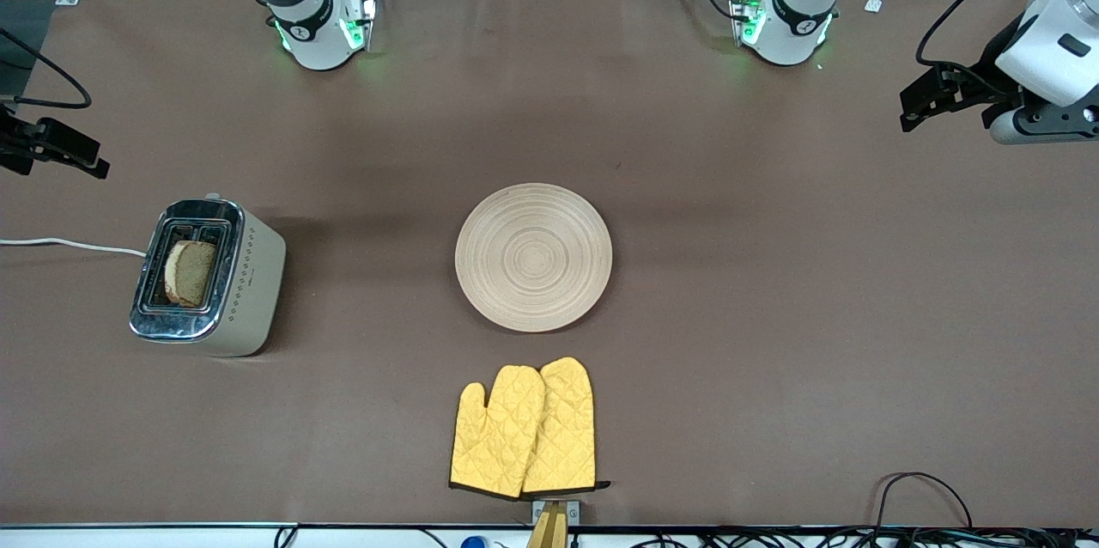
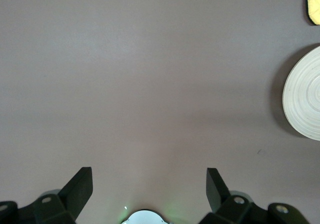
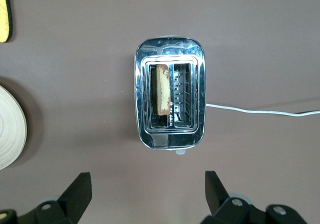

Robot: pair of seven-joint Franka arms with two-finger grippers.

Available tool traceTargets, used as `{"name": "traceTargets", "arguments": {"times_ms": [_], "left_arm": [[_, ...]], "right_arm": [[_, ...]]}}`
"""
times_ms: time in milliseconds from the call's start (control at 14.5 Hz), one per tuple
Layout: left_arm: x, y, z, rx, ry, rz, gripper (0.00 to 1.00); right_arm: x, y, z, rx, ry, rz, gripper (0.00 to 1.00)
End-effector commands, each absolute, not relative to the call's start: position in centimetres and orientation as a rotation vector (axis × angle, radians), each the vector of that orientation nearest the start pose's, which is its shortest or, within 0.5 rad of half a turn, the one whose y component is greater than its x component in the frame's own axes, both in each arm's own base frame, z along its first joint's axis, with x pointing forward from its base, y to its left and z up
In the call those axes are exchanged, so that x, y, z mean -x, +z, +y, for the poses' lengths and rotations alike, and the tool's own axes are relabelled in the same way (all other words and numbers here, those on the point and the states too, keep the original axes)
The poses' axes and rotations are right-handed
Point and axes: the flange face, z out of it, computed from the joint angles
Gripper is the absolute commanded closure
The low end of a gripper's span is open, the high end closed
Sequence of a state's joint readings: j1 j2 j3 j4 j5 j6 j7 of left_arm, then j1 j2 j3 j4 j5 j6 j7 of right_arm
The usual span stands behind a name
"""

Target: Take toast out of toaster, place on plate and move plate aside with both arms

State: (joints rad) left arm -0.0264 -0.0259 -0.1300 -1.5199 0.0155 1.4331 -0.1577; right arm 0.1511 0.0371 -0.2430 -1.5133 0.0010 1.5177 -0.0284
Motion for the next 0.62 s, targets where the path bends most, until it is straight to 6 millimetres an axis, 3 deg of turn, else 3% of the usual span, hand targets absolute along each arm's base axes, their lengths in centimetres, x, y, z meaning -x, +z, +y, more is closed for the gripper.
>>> {"name": "traceTargets", "arguments": {"times_ms": [0,344,481,550], "left_arm": [[-52.9,65.5,-8.4,3.115,0.076,0.009,0.00],[-52.9,65.5,-8.3,3.113,0.076,0.006,0.00],[-53.0,65.4,-8.2,3.111,0.078,0.001,0.00],[-53.2,65.1,-8.2,3.109,0.087,0.001,0.00]], "right_arm": [[-55.1,62.9,-5.2,3.142,0.053,0.116,0.00],[-55.7,62.5,-5.1,3.129,0.043,0.115,0.00],[-57.7,60.6,-5.1,3.117,-0.003,0.123,0.00],[-58.6,58.6,-5.4,3.122,0.020,0.129,0.00]]}}
